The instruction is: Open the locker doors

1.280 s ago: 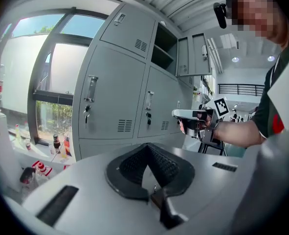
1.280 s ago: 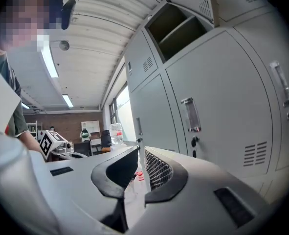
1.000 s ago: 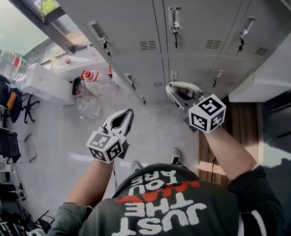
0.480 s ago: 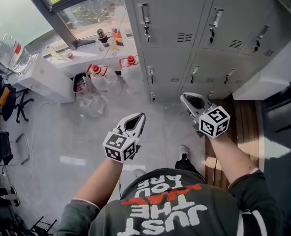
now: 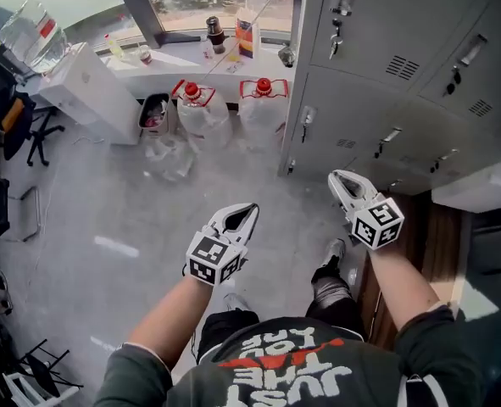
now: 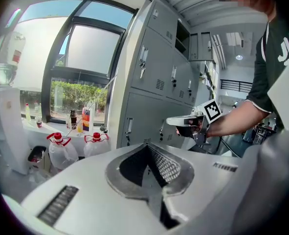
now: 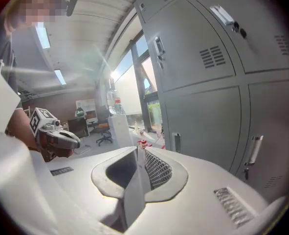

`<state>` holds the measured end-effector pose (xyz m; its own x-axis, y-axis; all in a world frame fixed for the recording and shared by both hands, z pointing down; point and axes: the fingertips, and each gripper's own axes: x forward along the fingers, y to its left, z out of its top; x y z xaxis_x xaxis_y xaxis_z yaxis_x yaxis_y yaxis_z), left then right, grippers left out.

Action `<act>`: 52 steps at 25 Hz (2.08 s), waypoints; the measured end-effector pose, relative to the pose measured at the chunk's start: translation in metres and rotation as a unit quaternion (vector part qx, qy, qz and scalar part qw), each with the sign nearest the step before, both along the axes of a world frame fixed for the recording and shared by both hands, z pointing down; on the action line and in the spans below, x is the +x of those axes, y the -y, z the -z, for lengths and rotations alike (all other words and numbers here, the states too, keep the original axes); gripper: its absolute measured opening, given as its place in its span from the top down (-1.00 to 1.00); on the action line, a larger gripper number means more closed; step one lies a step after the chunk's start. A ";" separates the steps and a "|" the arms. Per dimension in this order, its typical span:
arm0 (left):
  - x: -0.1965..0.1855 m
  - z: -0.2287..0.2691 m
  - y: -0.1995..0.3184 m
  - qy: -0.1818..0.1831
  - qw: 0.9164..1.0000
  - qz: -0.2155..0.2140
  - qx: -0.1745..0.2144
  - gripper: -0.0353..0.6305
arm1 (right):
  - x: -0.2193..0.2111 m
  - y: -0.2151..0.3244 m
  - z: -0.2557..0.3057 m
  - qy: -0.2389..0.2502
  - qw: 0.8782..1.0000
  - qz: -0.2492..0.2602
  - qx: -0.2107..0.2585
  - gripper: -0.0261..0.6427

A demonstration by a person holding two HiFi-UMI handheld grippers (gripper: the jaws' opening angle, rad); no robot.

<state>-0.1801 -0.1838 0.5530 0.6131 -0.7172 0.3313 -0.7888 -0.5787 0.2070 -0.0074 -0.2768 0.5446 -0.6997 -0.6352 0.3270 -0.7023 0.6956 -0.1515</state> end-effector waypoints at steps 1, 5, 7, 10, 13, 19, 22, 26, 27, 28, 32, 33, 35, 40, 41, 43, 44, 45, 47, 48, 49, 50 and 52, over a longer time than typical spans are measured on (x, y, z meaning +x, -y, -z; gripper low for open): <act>0.002 -0.020 0.009 -0.004 1.000 0.007 0.000 0.88 | -0.001 0.013 -0.020 0.001 1.000 0.003 0.005 0.73; 0.007 -0.111 0.038 -0.020 0.999 0.030 0.000 0.88 | -0.003 0.057 -0.121 0.008 1.000 0.000 0.010 0.73; 0.007 -0.155 0.048 -0.021 0.999 0.032 0.008 0.88 | -0.005 0.074 -0.172 0.009 1.000 -0.004 0.012 0.73; 0.005 -0.222 0.056 -0.008 1.000 0.017 0.021 0.88 | -0.012 0.095 -0.244 0.007 1.000 -0.010 0.017 0.73; 0.011 -0.285 0.062 0.002 1.000 -0.008 0.029 0.88 | -0.017 0.111 -0.306 0.006 1.000 -0.023 0.017 0.73; 0.035 -0.360 0.051 -0.017 0.997 -0.062 0.032 0.88 | -0.003 0.097 -0.381 0.015 0.997 -0.074 -0.009 0.73; 0.028 -0.359 0.046 -0.033 0.997 -0.070 0.020 0.88 | 0.016 0.081 -0.375 -0.015 0.996 -0.093 -0.007 0.73; -0.003 -0.344 0.031 -0.030 0.997 -0.065 0.003 0.88 | 0.033 0.055 -0.353 -0.020 0.991 -0.128 -0.008 0.73; -0.014 -0.339 0.028 -0.024 0.998 -0.062 0.003 0.88 | 0.034 0.049 -0.348 -0.016 0.990 -0.140 -0.009 0.73; -0.024 -0.333 0.026 -0.015 0.998 -0.061 0.008 0.88 | 0.034 0.042 -0.343 -0.014 0.989 -0.149 -0.008 0.73; -0.049 -0.303 0.016 0.018 0.996 -0.076 0.033 0.88 | 0.033 0.011 -0.311 -0.024 0.986 -0.167 -0.001 0.73; -0.050 -0.296 0.013 0.021 0.996 -0.081 0.038 0.88 | 0.034 0.007 -0.301 -0.028 0.986 -0.165 0.005 0.73; -0.050 -0.288 0.011 0.027 0.995 -0.081 0.044 0.88 | 0.036 0.008 -0.287 -0.026 0.987 -0.156 0.020 0.73; -0.025 -0.305 0.016 0.011 0.996 -0.070 0.050 0.88 | 0.048 0.028 -0.324 0.015 0.988 -0.150 0.023 0.73; -0.019 -0.312 0.020 0.000 0.997 -0.064 0.049 0.88 | 0.048 0.031 -0.339 0.015 0.988 -0.150 0.019 0.73; -0.012 -0.328 0.024 -0.018 0.998 -0.049 0.043 0.88 | 0.043 0.032 -0.366 0.014 0.988 -0.151 0.002 0.73; -0.010 -0.334 0.025 -0.026 0.998 -0.043 0.038 0.88 | 0.039 0.032 -0.376 0.015 0.988 -0.153 -0.007 0.73; -0.009 -0.339 0.027 -0.034 0.998 -0.037 0.034 0.88 | 0.036 0.033 -0.382 0.016 0.988 -0.155 -0.015 0.73; -0.013 -0.345 0.030 -0.042 0.998 -0.031 0.030 0.88 | 0.024 0.035 -0.390 0.017 0.988 -0.154 -0.024 0.73; -0.017 -0.349 0.030 -0.042 0.998 -0.031 0.031 0.88 | 0.016 0.034 -0.394 0.015 0.988 -0.150 -0.026 0.73; -0.022 -0.353 0.029 -0.040 0.998 -0.031 0.033 0.88 | 0.006 0.032 -0.397 0.009 0.989 -0.143 -0.026 0.73; -0.028 -0.357 0.029 -0.037 0.998 -0.031 0.036 0.88 | -0.002 0.030 -0.401 0.000 0.990 -0.136 -0.025 0.73; -0.037 -0.358 0.027 -0.035 0.998 -0.034 0.042 0.88 | -0.015 0.030 -0.402 -0.022 0.991 -0.132 -0.022 0.73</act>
<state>-0.2173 -0.2108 0.9115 0.6813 -0.6963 0.2258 -0.7320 -0.6485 0.2088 -0.0224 -0.3064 0.9468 -0.4956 -0.7790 0.3842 -0.8655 0.4799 -0.1434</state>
